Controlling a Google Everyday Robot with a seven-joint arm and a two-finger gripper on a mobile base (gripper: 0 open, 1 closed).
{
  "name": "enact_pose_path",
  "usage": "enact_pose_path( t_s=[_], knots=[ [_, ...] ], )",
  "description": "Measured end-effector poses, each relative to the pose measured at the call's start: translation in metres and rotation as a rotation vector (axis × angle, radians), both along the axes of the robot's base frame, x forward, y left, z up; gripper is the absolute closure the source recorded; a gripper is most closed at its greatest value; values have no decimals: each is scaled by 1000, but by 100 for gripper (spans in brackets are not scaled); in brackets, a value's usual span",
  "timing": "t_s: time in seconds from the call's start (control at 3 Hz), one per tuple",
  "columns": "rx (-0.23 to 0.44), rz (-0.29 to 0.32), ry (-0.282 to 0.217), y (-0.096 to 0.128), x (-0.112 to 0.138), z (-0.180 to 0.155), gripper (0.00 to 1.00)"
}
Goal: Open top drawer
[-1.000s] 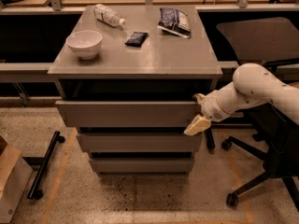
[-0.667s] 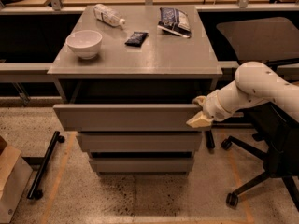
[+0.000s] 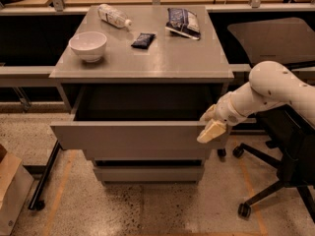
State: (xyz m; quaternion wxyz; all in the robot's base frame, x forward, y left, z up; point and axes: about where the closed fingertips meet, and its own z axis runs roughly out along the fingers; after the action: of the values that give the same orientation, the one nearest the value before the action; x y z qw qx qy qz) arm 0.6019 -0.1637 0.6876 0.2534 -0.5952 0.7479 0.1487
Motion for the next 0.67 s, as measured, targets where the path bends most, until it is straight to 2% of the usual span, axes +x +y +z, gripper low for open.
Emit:
enact_pose_path(
  t_s=[0.33, 0.67],
  knots=[
    [0, 0, 0, 0, 0, 0, 10],
    [-35, -30, 114, 0, -30, -11, 0]
  ],
)
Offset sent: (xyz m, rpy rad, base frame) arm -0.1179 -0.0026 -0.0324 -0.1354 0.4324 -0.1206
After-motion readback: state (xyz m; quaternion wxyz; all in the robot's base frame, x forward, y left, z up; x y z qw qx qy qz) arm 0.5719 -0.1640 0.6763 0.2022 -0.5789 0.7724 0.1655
